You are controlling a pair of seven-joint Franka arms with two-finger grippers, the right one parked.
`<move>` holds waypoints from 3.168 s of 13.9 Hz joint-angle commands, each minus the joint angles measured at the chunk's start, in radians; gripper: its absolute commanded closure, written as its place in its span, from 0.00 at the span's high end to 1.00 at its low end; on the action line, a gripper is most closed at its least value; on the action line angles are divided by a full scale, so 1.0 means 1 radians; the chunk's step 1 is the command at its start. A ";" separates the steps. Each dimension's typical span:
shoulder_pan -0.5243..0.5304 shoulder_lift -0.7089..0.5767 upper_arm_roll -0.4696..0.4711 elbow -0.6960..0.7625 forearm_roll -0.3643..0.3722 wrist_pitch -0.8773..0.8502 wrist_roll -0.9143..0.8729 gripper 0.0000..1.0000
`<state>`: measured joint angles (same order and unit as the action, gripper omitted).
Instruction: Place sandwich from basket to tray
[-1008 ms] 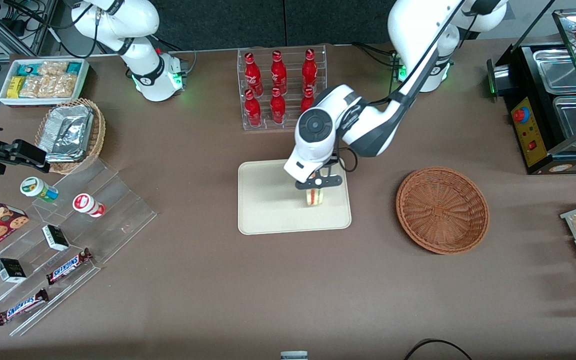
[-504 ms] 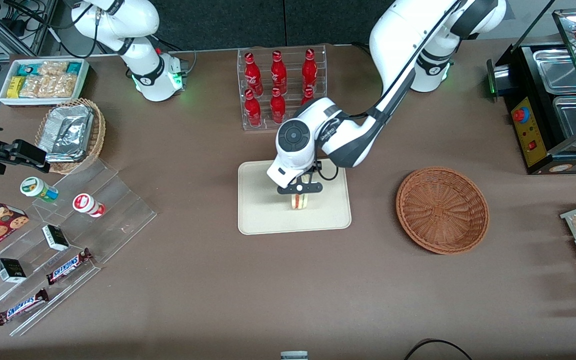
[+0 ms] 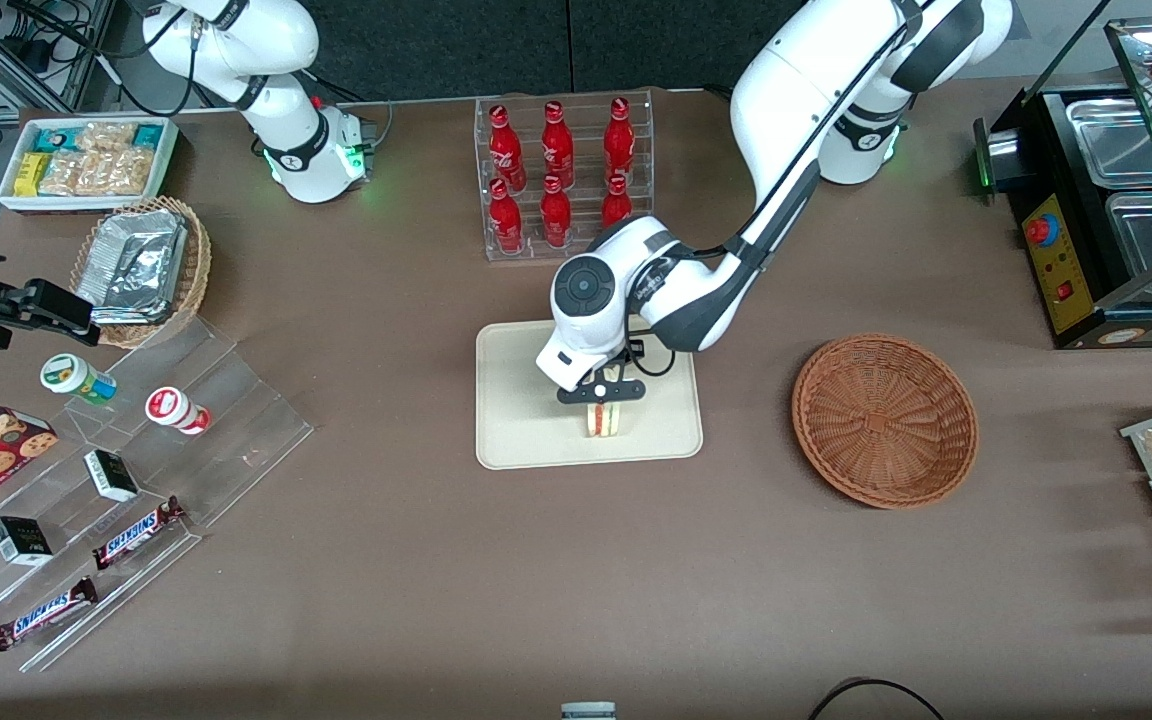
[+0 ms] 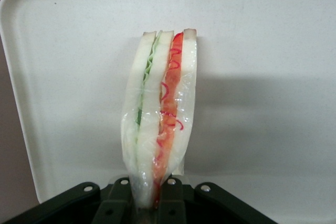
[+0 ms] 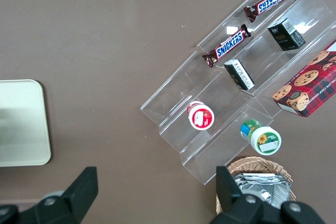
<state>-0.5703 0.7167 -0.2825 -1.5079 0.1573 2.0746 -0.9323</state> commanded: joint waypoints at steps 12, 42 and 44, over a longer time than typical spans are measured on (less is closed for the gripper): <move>0.000 0.000 0.003 0.072 0.021 -0.007 -0.005 1.00; 0.494 -0.790 0.218 -0.153 -0.148 -0.666 0.917 1.00; 0.494 -0.830 0.226 -0.147 -0.145 -0.706 0.917 1.00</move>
<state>-0.0551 -0.0525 -0.0771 -1.6245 0.0097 1.3914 -0.0250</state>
